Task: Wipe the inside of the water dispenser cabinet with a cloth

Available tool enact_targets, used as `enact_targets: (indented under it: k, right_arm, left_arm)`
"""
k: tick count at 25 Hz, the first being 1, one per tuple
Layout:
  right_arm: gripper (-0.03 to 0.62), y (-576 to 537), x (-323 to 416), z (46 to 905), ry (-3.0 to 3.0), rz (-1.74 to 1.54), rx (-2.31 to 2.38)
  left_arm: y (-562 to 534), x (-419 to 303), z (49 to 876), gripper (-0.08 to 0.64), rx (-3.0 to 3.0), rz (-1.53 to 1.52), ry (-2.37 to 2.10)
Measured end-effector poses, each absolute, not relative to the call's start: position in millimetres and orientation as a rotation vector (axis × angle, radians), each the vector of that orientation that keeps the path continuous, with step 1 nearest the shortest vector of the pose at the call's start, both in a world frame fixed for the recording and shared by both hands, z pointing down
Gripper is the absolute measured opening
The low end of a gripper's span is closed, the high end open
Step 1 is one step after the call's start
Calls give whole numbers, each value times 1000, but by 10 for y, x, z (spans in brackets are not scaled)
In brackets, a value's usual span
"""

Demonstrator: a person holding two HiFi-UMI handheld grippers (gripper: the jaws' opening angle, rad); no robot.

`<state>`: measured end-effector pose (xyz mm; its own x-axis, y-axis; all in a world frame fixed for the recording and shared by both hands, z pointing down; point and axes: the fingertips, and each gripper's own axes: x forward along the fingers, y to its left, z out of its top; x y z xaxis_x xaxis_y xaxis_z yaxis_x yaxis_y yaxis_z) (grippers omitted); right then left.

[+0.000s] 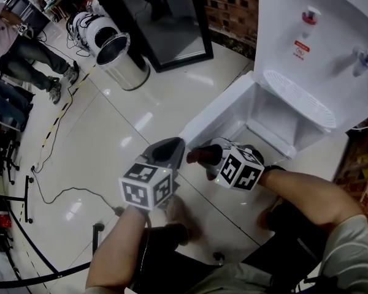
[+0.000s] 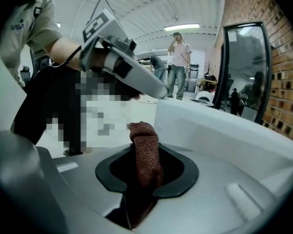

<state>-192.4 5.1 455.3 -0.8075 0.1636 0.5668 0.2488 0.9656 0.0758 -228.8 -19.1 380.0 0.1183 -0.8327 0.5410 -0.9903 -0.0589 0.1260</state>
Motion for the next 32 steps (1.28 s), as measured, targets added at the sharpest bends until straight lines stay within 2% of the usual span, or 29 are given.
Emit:
enact_targets:
  k: [8,15,28,32]
  right_arm:
    - [110,-238,-2169,4672,-2551,-26,-139]
    - [110,-331,-2274,4705,-2551,-14,-86]
    - [109,-718,-2306,4865,-2525,31,98]
    - [109,-933,-2276,4957,-2508,74,178]
  left_arm:
    - [-277,-2485,3787,2,1901,413,-1828]
    - [-334,-2605,3784,0,1856,387,-1870]
    - [-360,-2379,3916,3,1919,467,-1758]
    - [-445,-2437,3705,3,1934,425,-1845]
